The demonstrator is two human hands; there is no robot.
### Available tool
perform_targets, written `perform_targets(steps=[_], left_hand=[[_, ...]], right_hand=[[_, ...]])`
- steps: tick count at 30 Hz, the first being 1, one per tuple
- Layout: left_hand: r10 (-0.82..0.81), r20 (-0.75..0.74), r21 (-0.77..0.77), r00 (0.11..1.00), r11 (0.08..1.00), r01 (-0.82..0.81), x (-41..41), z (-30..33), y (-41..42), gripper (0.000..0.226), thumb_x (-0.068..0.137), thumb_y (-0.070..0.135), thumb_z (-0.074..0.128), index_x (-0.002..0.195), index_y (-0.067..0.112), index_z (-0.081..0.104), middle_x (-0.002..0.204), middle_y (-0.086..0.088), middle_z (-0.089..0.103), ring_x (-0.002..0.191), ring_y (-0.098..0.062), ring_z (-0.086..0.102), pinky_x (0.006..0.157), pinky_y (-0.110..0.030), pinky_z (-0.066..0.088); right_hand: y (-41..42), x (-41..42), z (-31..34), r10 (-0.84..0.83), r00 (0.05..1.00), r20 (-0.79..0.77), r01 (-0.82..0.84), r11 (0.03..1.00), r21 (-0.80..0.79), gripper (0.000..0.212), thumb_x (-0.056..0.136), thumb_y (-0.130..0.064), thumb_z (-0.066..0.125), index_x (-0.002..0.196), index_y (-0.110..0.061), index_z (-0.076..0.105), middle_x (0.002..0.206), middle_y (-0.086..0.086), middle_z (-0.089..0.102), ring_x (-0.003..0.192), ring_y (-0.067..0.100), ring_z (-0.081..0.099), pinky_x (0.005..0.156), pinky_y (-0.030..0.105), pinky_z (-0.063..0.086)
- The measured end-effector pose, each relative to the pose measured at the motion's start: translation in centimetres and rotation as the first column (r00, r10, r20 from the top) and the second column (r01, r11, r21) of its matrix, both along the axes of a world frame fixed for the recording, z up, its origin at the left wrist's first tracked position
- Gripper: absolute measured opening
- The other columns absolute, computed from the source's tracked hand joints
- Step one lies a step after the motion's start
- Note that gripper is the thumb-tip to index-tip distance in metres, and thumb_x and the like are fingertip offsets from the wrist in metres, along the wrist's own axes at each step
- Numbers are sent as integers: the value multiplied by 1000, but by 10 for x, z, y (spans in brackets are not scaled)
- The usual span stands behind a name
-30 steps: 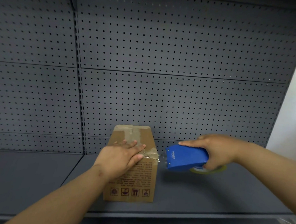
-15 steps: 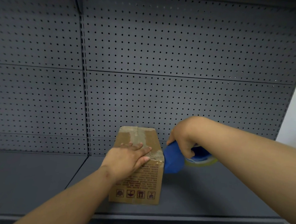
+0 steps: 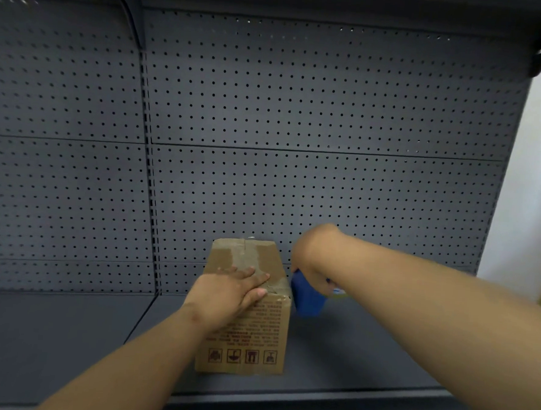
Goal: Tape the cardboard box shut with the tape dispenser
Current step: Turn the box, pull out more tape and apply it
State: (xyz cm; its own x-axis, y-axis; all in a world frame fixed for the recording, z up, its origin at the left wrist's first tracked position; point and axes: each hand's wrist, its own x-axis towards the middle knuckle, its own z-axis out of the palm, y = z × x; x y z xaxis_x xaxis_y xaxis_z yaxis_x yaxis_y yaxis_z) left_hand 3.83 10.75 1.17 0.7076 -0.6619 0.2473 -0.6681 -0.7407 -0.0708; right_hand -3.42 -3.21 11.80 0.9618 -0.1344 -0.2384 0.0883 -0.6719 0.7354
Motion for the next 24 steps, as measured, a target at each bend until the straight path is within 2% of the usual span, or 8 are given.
perform_targets(steps=[3,6,8,11,15,19,22,24], left_hand=[[-7,7,12,1000,1000,7,-4,-4,5,85,65,68,-14,142,48,15,155,13,22,142,-15,23,106,-34,32],[-29,3,1,1000,1000,29,0,-1,7,63,84,62,0,143,46,12,156,13,18,143,-14,20,110,-32,27],[-53,0,20,999,998,53,4,1,9,57,89,60,6,144,45,11,156,13,16,143,-14,19,112,-32,26],[-94,-43,18,995,995,95,10,1,23,81,65,74,-14,140,53,7,155,18,15,143,-10,16,111,-30,27],[-230,-183,20,956,971,238,22,11,42,66,67,77,-3,131,58,-1,149,26,4,142,-2,3,115,-27,19],[-155,-248,53,956,983,173,11,34,42,77,63,82,-8,135,58,8,154,21,5,140,-1,-8,117,-32,7],[53,-378,-93,924,991,-95,-23,47,13,89,75,78,-1,120,29,58,138,6,48,137,-17,31,114,-36,19],[152,-370,-163,917,960,-226,-39,49,-21,75,86,68,10,94,15,62,112,-4,63,104,-24,55,92,-35,41]], right_hand=[[-4,0,-55,-33,989,-143,39,999,38,28,83,-24,64,108,-13,57,82,3,48,78,20,50,70,33,40],[-17,15,-79,-135,970,-203,152,986,71,61,80,-23,64,136,-18,40,119,6,54,107,25,53,77,35,42],[-30,25,-69,-166,978,-125,179,978,104,64,80,-21,64,138,-19,39,127,4,52,112,24,52,74,34,40],[-49,27,-43,-199,979,45,186,960,211,69,78,-18,63,140,-25,35,129,1,52,111,23,54,73,33,42],[-68,19,-22,-221,936,275,104,918,382,71,81,-26,61,141,-35,25,124,4,52,111,25,54,76,35,46],[-84,10,-14,-196,871,451,0,917,398,75,82,-36,58,143,-42,15,116,4,53,102,24,56,69,33,47],[-89,5,-12,-180,826,535,-59,915,399,78,82,-36,58,143,-43,10,116,4,52,102,23,55,64,30,44],[-90,3,-12,-157,791,591,-118,909,399,78,82,-35,57,143,-44,9,113,4,53,99,23,56,62,30,43]])
